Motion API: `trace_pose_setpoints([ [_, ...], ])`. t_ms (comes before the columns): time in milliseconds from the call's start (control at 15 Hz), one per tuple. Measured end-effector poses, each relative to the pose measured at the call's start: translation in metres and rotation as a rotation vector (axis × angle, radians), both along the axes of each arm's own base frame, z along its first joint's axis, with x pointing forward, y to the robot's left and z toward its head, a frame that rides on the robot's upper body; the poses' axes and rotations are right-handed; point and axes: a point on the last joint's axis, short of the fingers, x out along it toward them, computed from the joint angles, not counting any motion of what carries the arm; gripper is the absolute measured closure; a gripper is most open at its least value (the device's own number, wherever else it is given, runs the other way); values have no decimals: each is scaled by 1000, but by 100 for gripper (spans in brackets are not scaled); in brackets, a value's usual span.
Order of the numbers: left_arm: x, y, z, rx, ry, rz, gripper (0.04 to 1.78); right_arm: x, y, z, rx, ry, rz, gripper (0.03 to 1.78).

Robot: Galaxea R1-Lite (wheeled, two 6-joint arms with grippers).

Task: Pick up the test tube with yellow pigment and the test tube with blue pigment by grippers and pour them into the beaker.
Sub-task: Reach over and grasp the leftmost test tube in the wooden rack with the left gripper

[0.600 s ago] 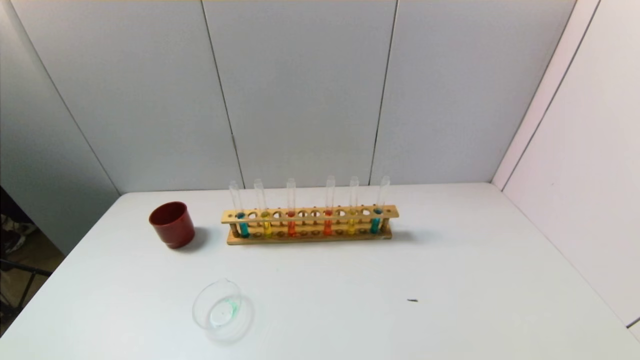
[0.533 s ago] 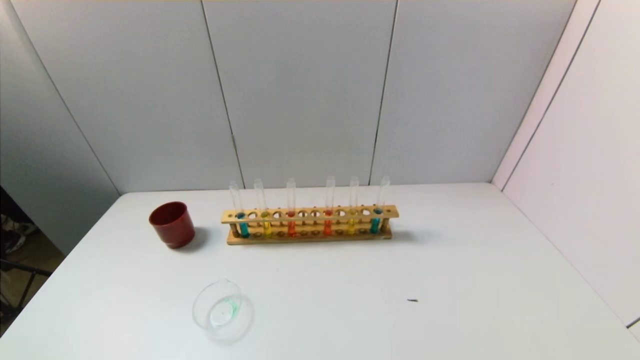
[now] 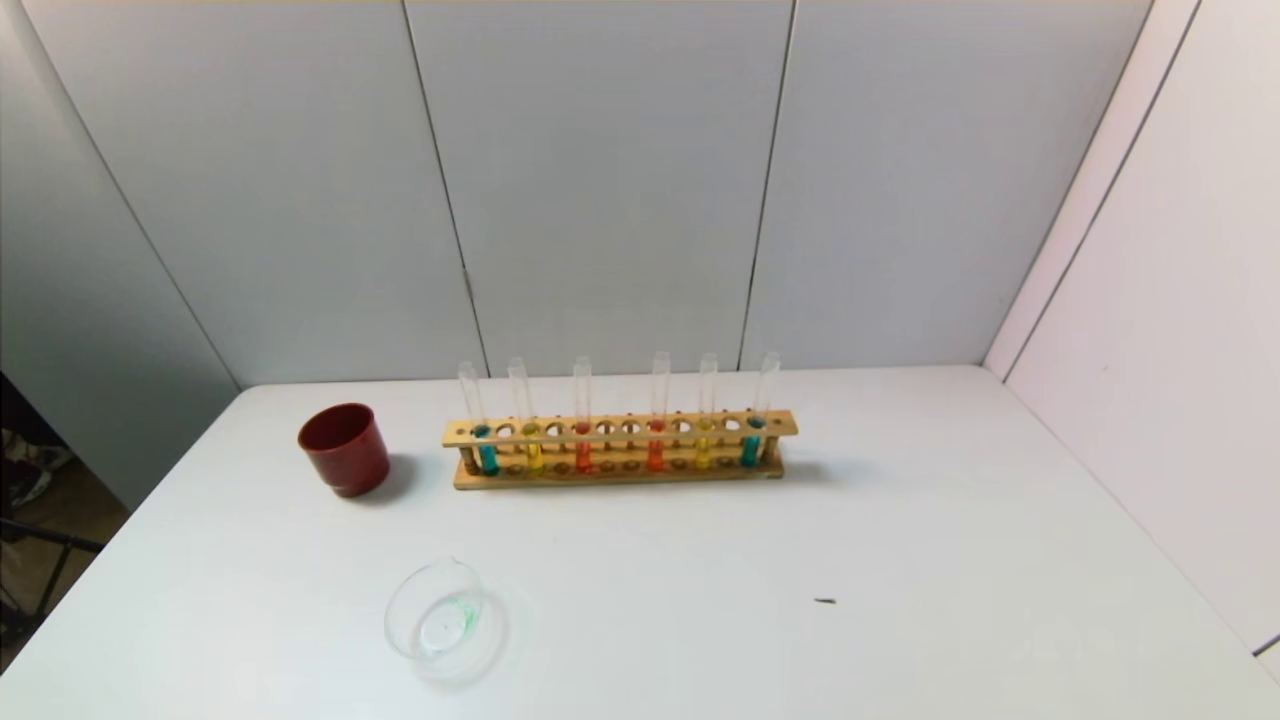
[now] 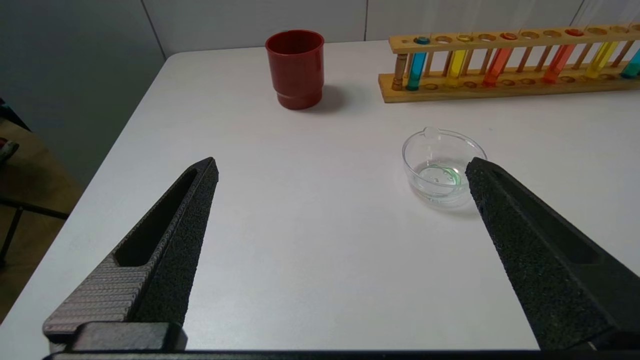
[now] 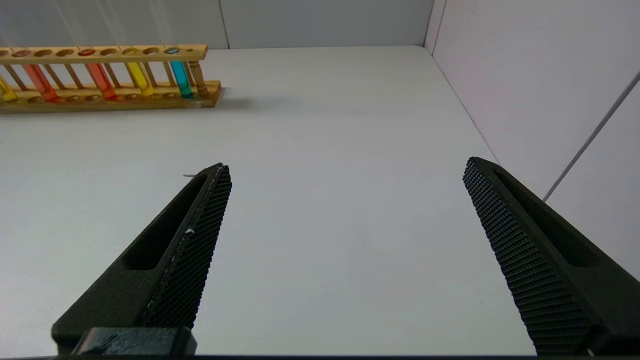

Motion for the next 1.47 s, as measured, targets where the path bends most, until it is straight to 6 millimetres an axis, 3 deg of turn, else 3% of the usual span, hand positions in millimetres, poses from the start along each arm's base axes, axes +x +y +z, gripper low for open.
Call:
trace_pose_setpoints([
  [333,-2,0,6,-1,-19,1,8,0,0,0,0,0,0,11],
  [600,-11,-1,48,3,-50,-30,8,0,0,0,0,0,0,11],
  [867,2,-1,88,12,1,-60,8,0,0,0,0,0,0,11],
  [1133,36,-3,129,20,80,-131,8,0,0,0,0,0,0,11],
  [1467,110,-7,155,16,120,-202,8,0,0,0,0,0,0,11],
])
